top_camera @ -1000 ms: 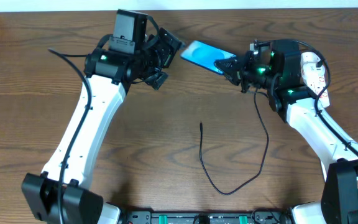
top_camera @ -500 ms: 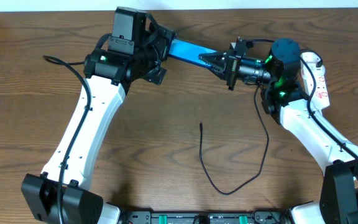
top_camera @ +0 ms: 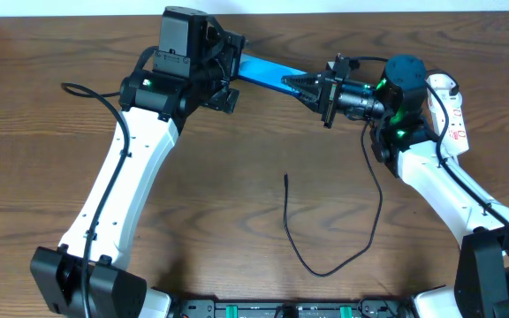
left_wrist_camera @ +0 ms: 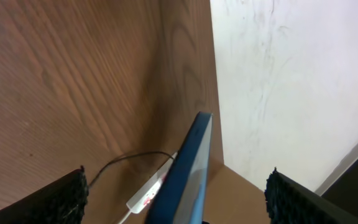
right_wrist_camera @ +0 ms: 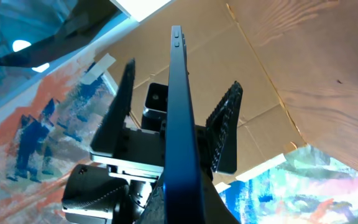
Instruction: Plug charger to phone and switch on socket
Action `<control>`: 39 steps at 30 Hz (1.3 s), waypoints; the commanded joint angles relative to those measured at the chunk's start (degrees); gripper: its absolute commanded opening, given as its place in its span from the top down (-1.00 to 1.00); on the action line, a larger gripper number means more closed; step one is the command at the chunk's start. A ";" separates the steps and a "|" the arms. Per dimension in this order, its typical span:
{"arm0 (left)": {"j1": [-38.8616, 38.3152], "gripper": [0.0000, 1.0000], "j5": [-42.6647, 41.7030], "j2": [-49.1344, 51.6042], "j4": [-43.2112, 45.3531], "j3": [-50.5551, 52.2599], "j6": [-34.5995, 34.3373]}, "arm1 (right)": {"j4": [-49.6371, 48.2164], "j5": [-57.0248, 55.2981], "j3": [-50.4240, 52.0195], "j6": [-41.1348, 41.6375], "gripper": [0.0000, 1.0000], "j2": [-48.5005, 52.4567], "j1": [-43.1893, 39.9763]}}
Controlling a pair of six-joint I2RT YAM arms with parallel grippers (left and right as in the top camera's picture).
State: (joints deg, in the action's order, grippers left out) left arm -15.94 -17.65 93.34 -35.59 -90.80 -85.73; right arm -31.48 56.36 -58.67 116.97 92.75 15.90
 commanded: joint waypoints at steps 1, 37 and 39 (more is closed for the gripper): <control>0.13 -0.70 0.85 -0.44 0.20 -1.31 -0.39 | -1.01 -3.72 -0.90 0.57 0.97 -0.39 0.33; -1.18 -0.15 2.32 0.76 1.16 -1.31 -0.50 | -4.57 -4.55 -0.90 0.57 0.97 -0.39 3.87; -1.18 -0.10 2.29 0.76 1.16 -1.31 -0.50 | -4.57 -4.33 -0.90 0.57 0.97 -0.39 4.22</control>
State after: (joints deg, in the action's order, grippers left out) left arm -16.99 -16.14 93.43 -34.46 -90.80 -86.70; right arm -35.20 51.33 -58.67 117.03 92.75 19.07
